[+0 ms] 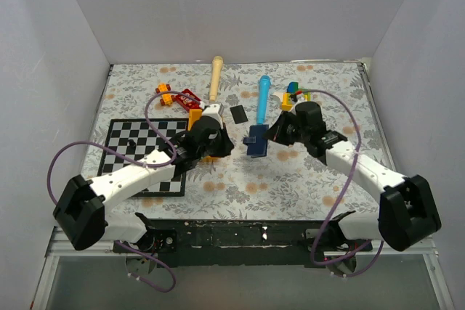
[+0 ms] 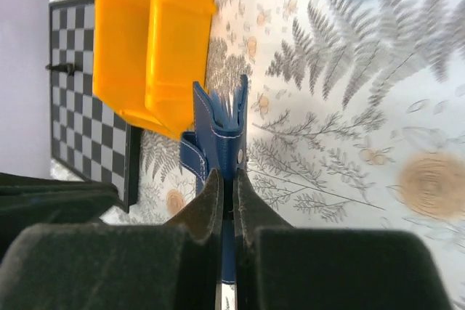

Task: Put the credit cards into the card holder
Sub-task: Close the card holder at the center of the board.

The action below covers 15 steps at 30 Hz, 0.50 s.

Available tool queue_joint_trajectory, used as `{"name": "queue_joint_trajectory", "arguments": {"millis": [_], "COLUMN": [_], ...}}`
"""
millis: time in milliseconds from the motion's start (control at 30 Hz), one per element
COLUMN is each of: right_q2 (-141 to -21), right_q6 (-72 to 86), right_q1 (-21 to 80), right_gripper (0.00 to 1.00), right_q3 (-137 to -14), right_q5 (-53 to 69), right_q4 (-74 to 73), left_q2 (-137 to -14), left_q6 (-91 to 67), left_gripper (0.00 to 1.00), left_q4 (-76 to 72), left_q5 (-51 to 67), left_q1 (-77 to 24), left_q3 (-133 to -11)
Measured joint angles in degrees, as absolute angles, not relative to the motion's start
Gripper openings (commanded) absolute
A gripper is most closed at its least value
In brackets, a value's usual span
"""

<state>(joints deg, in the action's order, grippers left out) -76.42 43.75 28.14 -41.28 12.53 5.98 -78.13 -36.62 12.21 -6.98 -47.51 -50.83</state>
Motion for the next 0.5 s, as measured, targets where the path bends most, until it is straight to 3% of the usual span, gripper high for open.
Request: {"name": "queue_joint_trajectory", "arguments": {"millis": [167, 300, 500], "right_q2": [-71.2, -72.1, -87.1], "right_q6": [32.4, 28.1, 29.3], "right_q1": [28.9, 33.1, 43.7], "right_gripper": [0.01, 0.01, 0.01], "right_q3": [-61.1, -70.3, -81.1], "right_q5": [0.7, -11.7, -30.5], "right_q4": [-24.6, -42.9, -66.7], "left_q2": [-71.1, -69.5, -68.1], "left_q6": [-35.9, -35.6, -35.6], "left_gripper": [0.0, 0.0, 0.0], "left_q4": [15.6, 17.7, 20.7], "left_q5": [-9.5, -10.5, -11.2], "left_q1": [-43.0, -41.3, -40.6], "left_q3": [-51.5, -50.1, -47.9]}}
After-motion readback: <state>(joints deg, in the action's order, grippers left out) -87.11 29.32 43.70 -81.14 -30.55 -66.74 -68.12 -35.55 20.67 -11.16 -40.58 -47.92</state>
